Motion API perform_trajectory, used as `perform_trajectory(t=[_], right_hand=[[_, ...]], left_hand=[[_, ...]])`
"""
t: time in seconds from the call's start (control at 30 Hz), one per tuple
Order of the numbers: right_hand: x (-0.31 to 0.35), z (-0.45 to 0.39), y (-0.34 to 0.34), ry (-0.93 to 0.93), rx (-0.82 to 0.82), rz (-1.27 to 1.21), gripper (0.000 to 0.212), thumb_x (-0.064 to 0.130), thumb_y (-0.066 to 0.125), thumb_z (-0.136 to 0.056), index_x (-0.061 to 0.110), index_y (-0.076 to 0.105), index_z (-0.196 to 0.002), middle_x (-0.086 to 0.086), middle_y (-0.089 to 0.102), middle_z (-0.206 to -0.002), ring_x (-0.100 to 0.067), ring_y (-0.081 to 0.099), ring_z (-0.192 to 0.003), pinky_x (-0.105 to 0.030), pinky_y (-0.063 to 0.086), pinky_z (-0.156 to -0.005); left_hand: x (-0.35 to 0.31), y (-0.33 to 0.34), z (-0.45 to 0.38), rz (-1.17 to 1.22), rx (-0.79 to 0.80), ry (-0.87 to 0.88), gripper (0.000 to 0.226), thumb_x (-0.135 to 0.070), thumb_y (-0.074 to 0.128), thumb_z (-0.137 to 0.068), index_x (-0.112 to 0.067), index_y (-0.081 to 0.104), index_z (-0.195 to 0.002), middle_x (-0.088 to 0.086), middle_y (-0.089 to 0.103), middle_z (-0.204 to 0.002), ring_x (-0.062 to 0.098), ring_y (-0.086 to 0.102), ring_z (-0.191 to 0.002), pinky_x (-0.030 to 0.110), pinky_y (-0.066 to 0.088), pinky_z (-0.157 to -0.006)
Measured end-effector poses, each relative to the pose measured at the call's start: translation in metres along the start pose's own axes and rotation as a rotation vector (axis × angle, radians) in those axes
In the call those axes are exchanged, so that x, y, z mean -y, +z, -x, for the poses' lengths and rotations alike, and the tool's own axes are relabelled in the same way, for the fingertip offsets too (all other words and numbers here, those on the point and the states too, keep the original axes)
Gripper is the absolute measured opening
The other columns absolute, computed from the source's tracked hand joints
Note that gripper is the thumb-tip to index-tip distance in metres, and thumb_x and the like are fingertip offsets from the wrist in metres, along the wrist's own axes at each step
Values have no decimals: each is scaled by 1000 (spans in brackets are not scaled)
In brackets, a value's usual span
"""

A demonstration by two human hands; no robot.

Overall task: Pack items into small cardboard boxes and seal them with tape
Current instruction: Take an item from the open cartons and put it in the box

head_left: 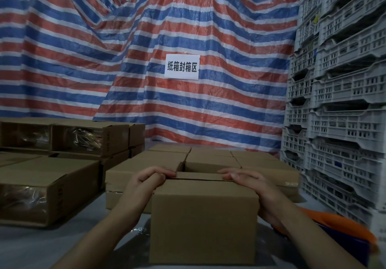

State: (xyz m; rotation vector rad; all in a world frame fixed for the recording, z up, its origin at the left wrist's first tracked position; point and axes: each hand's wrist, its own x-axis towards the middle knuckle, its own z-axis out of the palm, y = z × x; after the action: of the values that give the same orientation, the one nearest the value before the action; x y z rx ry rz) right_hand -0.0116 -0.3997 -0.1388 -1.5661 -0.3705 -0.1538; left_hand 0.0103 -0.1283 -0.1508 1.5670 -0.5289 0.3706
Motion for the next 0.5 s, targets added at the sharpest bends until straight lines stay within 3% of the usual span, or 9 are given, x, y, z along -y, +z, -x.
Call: perform_trajectory(t=[0.13,0.23,0.3,0.37,0.4,0.5], right_hand=[[2,2,3,-13,-26,2,29,36,78,-76,15,82,-96,2,73,-119,-16,70,-106,-22,57,-77],[5,3,4,-13,-30,5,23,29,70,-79,15,82,-94,0,74,-119,-16,70,-106,-22,57,-78],[6,3,5,-4,-34,12,24,29,70,-78,16,82,-93,0,74,-117,-16,70,-106,-23,56,-80],[6,5,5,-3,-35,9,25,29,69,-78,15,82,-94,0,74,-118,-18,70,-108,-27,56,-84],[6,6,5,-1,-32,2,25,28,69,-79,14,82,-94,0,73,-119,-19,69,-109,-29,56,-86],[7,11,6,9,-34,-11,26,28,69,-79,12,81,-95,-1,72,-121,-22,68,-111,-33,57,-90]], left_hand=[[-17,-8,-3,-185,92,13,42,-2,49,-97,-25,79,-79,-8,75,-94,10,65,-94,16,51,-74],[-43,-10,-8,-448,210,-1,29,-21,50,-101,-26,77,-90,-4,73,-92,11,67,-87,31,55,-82],[-59,0,-7,-651,289,74,24,-41,49,-99,-31,71,-101,-9,71,-96,2,64,-84,31,56,-77],[-71,17,-2,-815,458,113,39,-65,44,-92,-45,56,-123,-26,59,-111,-10,55,-88,17,46,-72],[-73,26,0,-892,550,114,53,-75,40,-87,-51,43,-134,-31,50,-119,-14,50,-96,13,40,-78],[-70,43,7,-1169,650,241,77,-81,40,-83,-45,23,-149,-19,36,-151,6,40,-131,29,33,-102]])
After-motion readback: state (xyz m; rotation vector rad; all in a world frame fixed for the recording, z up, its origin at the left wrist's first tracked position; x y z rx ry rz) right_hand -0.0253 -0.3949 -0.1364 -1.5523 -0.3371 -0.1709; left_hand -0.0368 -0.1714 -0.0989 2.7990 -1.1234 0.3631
